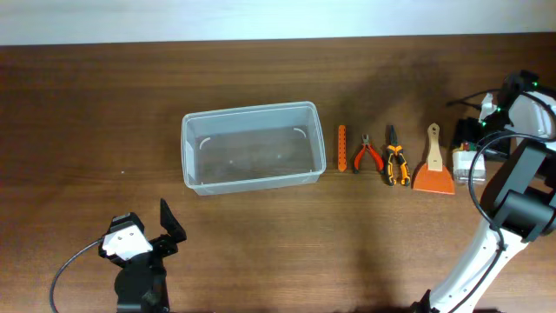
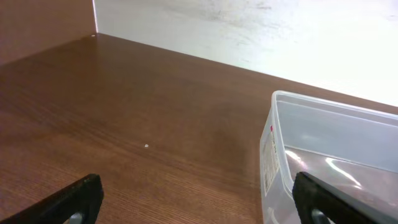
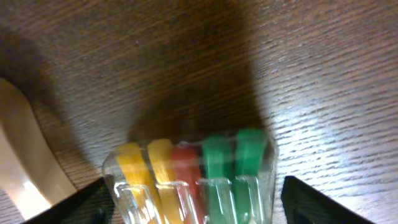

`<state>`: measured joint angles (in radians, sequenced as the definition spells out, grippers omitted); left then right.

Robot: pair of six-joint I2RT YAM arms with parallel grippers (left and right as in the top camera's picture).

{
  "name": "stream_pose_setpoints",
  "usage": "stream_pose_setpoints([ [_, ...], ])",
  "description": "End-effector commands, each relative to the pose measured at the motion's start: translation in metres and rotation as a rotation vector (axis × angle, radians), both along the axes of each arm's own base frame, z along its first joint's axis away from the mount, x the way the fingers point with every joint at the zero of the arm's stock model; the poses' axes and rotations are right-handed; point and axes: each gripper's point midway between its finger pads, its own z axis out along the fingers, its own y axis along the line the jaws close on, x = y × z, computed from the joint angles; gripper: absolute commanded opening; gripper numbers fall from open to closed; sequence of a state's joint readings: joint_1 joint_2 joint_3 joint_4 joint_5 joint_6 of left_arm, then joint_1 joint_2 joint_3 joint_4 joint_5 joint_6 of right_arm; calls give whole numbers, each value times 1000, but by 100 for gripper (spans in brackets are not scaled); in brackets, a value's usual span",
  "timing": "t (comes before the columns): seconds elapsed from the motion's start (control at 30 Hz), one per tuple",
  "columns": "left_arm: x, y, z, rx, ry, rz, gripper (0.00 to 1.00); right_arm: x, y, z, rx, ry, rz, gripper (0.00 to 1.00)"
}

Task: Pack container
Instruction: 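Reach the right gripper to the marker pack and grasp it, then carry the marker pack into the container and release it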

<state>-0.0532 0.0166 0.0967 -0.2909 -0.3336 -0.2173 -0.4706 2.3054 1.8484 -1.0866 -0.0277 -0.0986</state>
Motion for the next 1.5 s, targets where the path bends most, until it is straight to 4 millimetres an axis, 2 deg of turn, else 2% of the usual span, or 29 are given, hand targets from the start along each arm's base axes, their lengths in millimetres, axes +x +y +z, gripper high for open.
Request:
stream_pose_setpoints([
  [0.0,0,0,-1,9,2,-2,99,-7,4,-13,8,45,-24,73],
  [0.23,0,0,-1,9,2,-2,99,-24,11,-16,40,114,-74,56],
  [0.33,0,0,-1,9,2,-2,99,-28,13,-8,48,133,-92,47],
  [0.4,0,0,-1,9,2,-2,99,-23,11,9,41,111,-125,46],
  [0.43,0,0,-1,9,2,-2,99,-13,12,33,42,60,-128,45],
  [0.47,0,0,-1,9,2,-2,99,-6,14,47,47,28,-123,45],
  [0.5,0,0,-1,9,2,-2,99,8,21,79,61,-49,-109,44],
  [0.57,0,0,-1,9,2,-2,99,20,33,112,87,-122,-87,43],
  [0.63,0,0,-1,9,2,-2,99,33,62,167,113,-234,-25,40],
  [0.67,0,0,-1,9,2,-2,99,37,77,186,119,-272,9,40],
  [0.7,0,0,-1,9,2,-2,99,41,107,216,122,-326,75,40],
  [0.77,0,0,-1,9,2,-2,99,42,139,237,120,-366,150,39],
  [0.8,0,0,-1,9,2,-2,99,43,166,248,124,-387,215,39],
  [0.87,0,0,-1,9,2,-2,99,42,212,256,137,-403,332,39],
  [0.97,0,0,-1,9,2,-2,99,34,302,253,168,-395,566,38],
  [1.0,0,0,-1,9,2,-2,99,32,319,251,174,-397,604,39],
  [1.03,0,0,-1,9,2,-2,99,32,354,245,162,-405,684,39],
  [1.07,0,0,-1,9,2,-2,99,33,376,239,135,-412,734,40],
  [1.17,0,0,-1,9,2,-2,99,34,418,221,89,-416,821,45],
  [1.23,0,0,-1,9,2,-2,99,32,448,199,96,-391,873,45],
  [1.33,0,0,-1,9,2,-2,99,30,465,165,73,-322,828,44],
  [1.47,0,0,-1,9,2,-2,99,33,457,106,-24,-187,650,44],
])
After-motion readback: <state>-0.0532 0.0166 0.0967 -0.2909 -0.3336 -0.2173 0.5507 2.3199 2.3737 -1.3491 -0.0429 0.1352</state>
